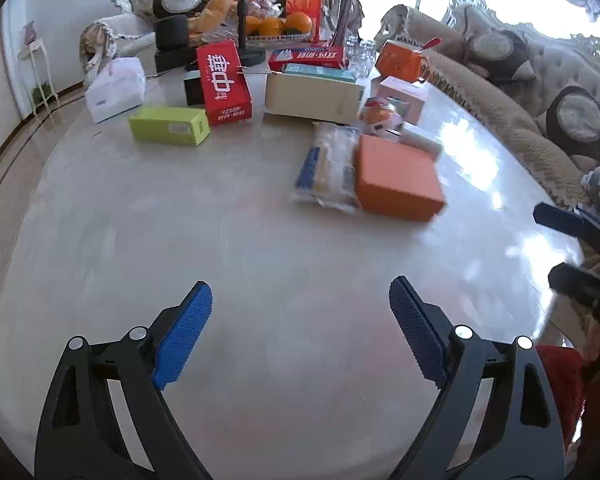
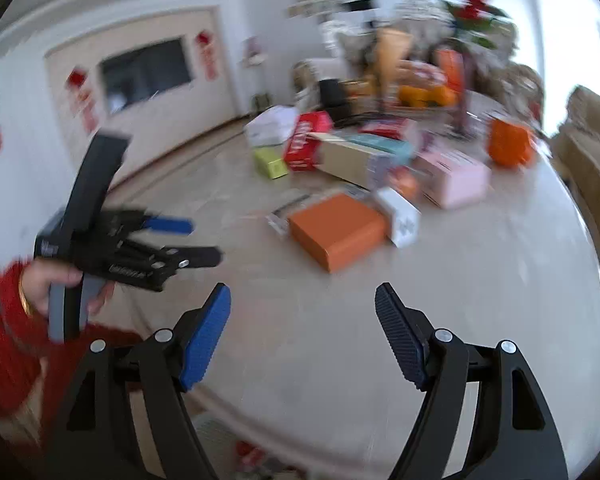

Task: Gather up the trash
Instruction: 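Move both open grippers back over the marble table, then grasp the clear bread package with the left gripper while the right grasps the orange box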

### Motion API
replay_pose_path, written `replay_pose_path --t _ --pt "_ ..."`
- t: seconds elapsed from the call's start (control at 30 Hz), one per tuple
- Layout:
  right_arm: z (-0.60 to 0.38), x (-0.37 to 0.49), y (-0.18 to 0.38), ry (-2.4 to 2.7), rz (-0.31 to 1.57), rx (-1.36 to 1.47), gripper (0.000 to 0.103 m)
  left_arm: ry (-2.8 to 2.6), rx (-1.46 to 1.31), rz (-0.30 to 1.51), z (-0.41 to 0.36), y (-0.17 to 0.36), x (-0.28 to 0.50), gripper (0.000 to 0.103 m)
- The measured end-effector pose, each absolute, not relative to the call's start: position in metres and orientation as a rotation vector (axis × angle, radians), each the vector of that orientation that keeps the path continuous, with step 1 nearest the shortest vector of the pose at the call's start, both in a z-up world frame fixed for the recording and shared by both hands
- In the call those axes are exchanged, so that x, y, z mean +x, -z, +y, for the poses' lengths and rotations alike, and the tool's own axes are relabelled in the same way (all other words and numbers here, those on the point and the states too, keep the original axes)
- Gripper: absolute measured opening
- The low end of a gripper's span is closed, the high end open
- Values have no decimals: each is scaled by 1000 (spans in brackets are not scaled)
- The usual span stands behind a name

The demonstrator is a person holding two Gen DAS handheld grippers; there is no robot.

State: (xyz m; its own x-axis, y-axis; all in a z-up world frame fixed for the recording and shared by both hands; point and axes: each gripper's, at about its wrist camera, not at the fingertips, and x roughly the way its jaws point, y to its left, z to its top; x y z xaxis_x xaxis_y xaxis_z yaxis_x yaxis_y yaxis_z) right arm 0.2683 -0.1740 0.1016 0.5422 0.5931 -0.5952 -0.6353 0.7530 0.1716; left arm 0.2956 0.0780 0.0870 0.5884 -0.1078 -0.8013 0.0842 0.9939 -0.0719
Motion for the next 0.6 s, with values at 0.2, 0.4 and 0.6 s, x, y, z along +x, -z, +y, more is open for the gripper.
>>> replay_pose_path --t 0.2,0.4,0.6 --pt "-142 325 -100 -812 720 -209 77 153 -35 974 88 -86 343 88" --pt "-116 353 -92 -879 761 -355 77 156 -22 989 105 -84 374 88" --pt "-94 370 -81 -921 796 -487 84 181 -72 999 117 -80 395 88"
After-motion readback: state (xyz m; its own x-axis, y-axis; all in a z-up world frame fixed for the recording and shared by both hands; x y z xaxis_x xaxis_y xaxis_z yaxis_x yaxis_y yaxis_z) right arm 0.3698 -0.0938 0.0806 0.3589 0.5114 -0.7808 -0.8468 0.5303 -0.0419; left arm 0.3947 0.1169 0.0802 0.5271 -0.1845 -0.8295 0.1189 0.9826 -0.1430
